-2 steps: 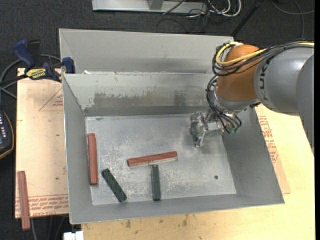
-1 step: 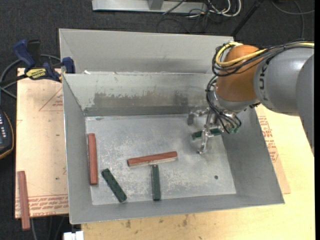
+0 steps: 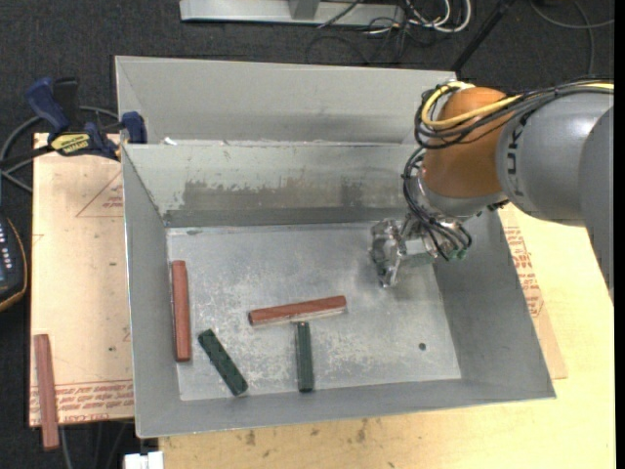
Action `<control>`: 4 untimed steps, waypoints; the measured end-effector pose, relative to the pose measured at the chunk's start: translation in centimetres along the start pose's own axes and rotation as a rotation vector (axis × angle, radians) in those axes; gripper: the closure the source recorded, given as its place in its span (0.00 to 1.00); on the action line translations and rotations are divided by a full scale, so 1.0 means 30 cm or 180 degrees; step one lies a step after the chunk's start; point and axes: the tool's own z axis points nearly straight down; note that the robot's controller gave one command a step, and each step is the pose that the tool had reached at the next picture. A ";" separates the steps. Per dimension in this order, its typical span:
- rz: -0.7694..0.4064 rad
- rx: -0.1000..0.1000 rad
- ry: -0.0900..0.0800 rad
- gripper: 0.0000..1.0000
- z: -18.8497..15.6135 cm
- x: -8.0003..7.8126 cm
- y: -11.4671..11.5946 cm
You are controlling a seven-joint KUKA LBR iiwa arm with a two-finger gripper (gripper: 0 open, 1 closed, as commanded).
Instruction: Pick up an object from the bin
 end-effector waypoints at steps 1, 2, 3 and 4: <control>-0.0001 -0.0002 0.0001 0.00 0.003 0.001 0.001; -0.0001 0.0000 0.0000 1.00 0.000 0.000 0.000; -0.0001 -0.0001 0.0001 0.00 0.002 0.001 0.001; -0.0002 0.0000 0.0000 1.00 0.000 0.000 0.001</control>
Offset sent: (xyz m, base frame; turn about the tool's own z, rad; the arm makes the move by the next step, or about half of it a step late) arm 0.0000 0.0000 0.0000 0.0000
